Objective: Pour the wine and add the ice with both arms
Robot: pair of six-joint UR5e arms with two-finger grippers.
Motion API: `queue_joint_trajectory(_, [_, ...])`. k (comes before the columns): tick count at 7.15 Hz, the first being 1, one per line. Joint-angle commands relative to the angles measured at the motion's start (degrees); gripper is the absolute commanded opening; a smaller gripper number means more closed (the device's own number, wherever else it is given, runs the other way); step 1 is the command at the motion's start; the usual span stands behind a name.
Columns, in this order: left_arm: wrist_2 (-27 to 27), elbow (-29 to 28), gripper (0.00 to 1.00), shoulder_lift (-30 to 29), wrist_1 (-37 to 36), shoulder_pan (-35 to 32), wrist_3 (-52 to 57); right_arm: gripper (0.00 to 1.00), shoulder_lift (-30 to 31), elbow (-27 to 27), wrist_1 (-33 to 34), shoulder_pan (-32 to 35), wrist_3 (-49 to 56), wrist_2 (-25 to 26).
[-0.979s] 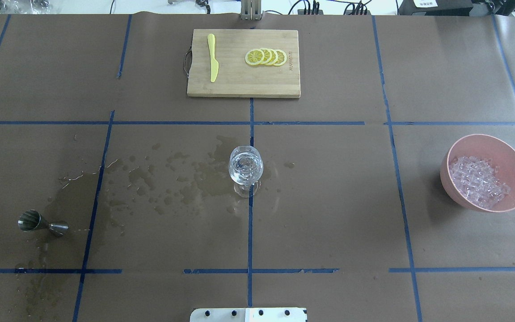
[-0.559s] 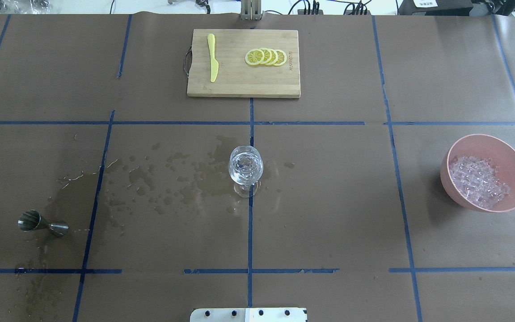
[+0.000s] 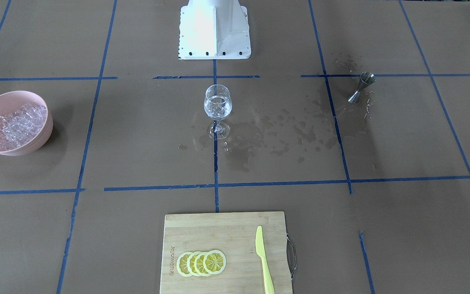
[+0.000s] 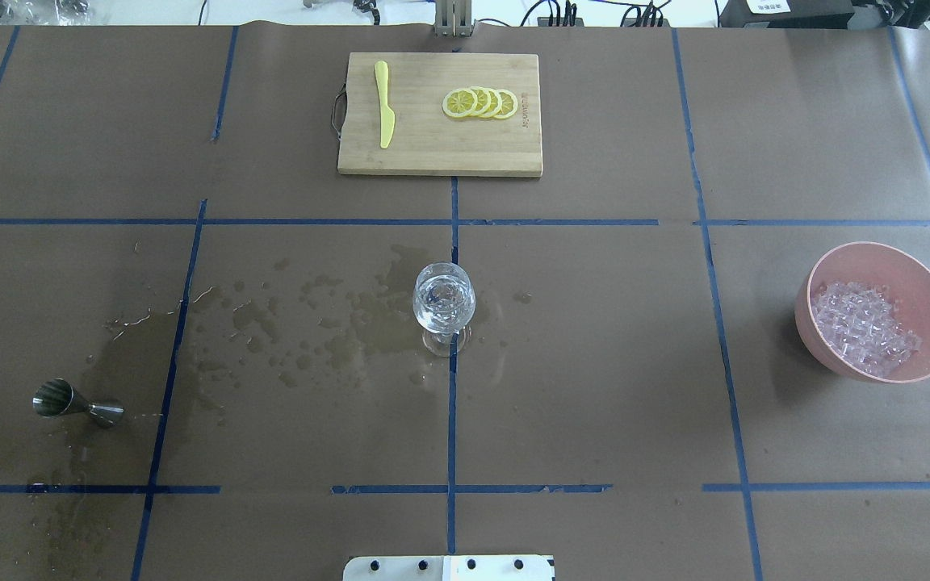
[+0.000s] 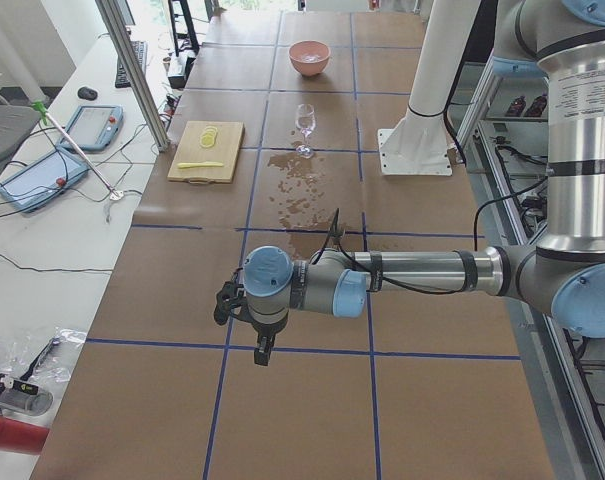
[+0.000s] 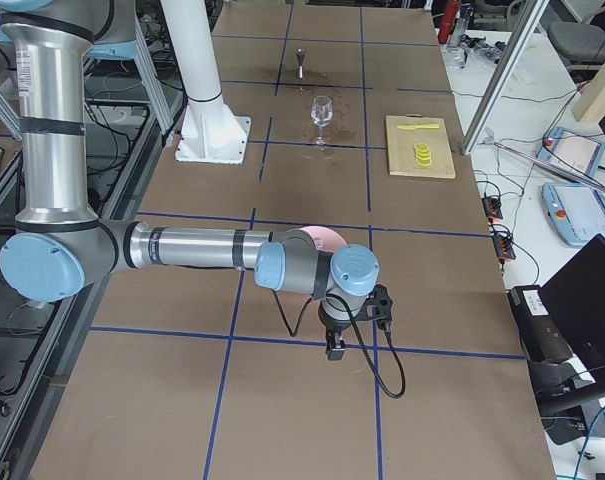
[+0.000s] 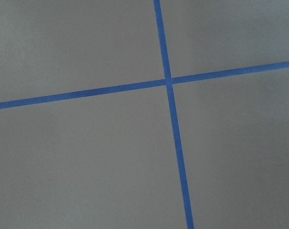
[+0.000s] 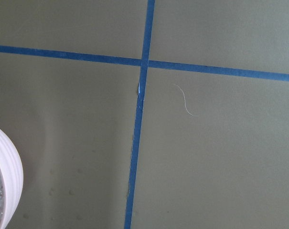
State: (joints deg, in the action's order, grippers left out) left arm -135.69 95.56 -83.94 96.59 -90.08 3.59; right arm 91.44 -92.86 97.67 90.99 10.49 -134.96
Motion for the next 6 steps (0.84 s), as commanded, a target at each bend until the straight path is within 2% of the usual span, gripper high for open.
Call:
queue_joint_trajectory(1, [-0.02, 7.93, 1.00, -0.09, -12.16, -0.27, 0.01, 1.00, -0.30, -0.04, -4.64, -1.77, -2.82, -0.21])
queue_joint_trajectory(2, [-0.02, 7.02, 1.00, 0.00, -12.39, -0.18, 0.01, 1.00, 0.13, 0.14, -8.69, -3.53, -8.68, -0.21])
queue_joint_trajectory(3, [-0.02, 6.75, 1.00, -0.17, -12.13, -0.09, 0.01, 1.00, 0.49, 0.66, -10.90, -3.63, -9.17, -0.39])
queue_joint_trajectory(4, [-0.10, 4.39, 1.00, -0.87, -11.26, -0.09, 0.01, 1.00, 0.32, -0.38, -11.10, -3.54, -9.52, -2.13])
queue_joint_trajectory(5, [-0.02, 3.06, 1.00, -0.70, -7.25, 0.00, 0.18, 1.00, 0.40, -1.95, -10.58, -3.54, -9.87, -5.80])
queue_joint_trajectory(6, [0.07, 2.96, 1.00, -0.88, -6.95, -0.09, 0.01, 1.00, 0.40, -2.14, -10.66, -3.54, -10.75, -6.01])
